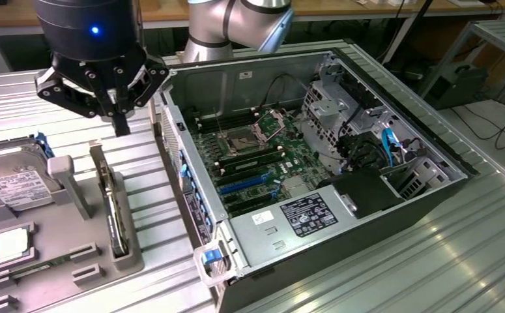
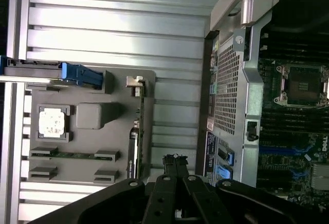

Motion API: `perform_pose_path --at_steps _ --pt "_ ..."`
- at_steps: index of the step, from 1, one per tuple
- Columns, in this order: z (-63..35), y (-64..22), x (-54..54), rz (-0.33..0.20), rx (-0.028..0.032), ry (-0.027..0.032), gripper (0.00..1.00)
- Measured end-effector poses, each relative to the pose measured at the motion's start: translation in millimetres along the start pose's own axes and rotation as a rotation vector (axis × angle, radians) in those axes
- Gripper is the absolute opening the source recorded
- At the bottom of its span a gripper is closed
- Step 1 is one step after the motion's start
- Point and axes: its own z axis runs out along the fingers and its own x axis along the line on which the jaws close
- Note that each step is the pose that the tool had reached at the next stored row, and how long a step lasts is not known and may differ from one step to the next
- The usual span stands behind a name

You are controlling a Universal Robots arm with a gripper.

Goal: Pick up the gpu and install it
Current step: 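Reach for the gpu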

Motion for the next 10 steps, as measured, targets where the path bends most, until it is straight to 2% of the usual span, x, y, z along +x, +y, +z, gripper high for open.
perform_pose_path --at_steps 10 --pt "-1.2 -11.8 22.3 0.0 0.0001 0.0002 0.11"
